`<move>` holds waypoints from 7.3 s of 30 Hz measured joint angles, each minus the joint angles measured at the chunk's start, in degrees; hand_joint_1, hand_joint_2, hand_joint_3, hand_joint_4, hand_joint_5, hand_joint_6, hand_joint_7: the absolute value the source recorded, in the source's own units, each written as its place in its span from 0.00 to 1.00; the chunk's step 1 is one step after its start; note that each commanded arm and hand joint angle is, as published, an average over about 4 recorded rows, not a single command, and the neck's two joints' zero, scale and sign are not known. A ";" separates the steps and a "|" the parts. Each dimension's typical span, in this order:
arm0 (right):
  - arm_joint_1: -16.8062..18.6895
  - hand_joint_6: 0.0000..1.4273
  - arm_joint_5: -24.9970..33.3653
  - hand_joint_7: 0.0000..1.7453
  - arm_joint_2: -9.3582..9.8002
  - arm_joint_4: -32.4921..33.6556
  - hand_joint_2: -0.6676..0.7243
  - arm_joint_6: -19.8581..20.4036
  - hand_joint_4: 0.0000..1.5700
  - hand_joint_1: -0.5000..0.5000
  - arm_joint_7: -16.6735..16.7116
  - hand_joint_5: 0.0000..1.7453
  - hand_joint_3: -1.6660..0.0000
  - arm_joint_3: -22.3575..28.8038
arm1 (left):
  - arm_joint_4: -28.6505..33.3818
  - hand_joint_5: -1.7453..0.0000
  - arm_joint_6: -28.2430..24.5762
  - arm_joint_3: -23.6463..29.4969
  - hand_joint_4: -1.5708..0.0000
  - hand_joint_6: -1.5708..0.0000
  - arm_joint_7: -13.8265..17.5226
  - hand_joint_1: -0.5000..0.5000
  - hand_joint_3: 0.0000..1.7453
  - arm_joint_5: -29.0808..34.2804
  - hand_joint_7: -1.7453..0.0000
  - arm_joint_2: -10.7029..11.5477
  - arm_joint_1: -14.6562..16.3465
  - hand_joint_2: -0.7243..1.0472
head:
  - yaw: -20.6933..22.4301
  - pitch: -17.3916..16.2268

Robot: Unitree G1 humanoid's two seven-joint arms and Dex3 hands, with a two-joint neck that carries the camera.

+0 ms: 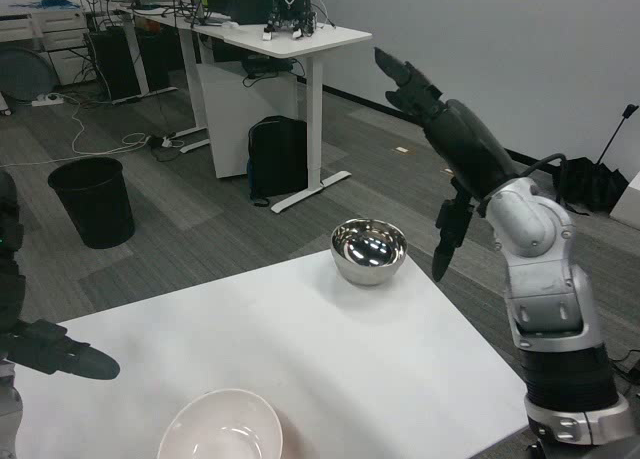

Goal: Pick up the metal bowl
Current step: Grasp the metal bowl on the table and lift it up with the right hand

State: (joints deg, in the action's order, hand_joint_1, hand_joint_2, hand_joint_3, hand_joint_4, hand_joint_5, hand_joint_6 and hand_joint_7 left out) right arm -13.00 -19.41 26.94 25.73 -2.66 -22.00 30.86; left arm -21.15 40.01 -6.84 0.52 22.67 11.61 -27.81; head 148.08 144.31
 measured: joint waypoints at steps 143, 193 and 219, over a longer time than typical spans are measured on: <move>-29.50 0.00 -40.28 0.04 0.76 -65.47 0.91 -3.53 0.00 0.04 -0.41 0.00 1.00 -37.84 | -6.13 1.00 0.78 -1.79 1.00 1.00 0.24 0.00 0.00 2.73 1.00 -1.02 -2.95 0.00 | 1.24 -1.87; -27.45 0.93 -38.14 0.69 1.38 -62.95 0.09 -1.14 0.55 0.17 4.62 0.94 0.14 -42.53 | -6.14 1.00 1.57 -1.95 1.00 1.00 0.79 0.00 0.00 3.15 1.00 -1.11 -1.20 0.00 | 3.08 -1.86; -14.64 0.94 -28.30 0.68 6.62 -21.28 0.09 0.25 0.65 0.17 -0.99 0.89 0.14 -33.95 | -5.92 1.00 2.13 -1.87 1.00 1.00 0.86 0.00 0.00 3.48 1.00 -1.42 -1.36 0.00 | 8.73 0.41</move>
State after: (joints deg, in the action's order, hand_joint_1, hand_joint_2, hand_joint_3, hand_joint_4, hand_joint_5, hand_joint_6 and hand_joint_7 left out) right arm -27.64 -47.70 33.57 4.45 -2.41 -22.99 -3.10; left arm -27.07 42.14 -8.72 1.38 26.16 10.19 -29.17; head 156.80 144.72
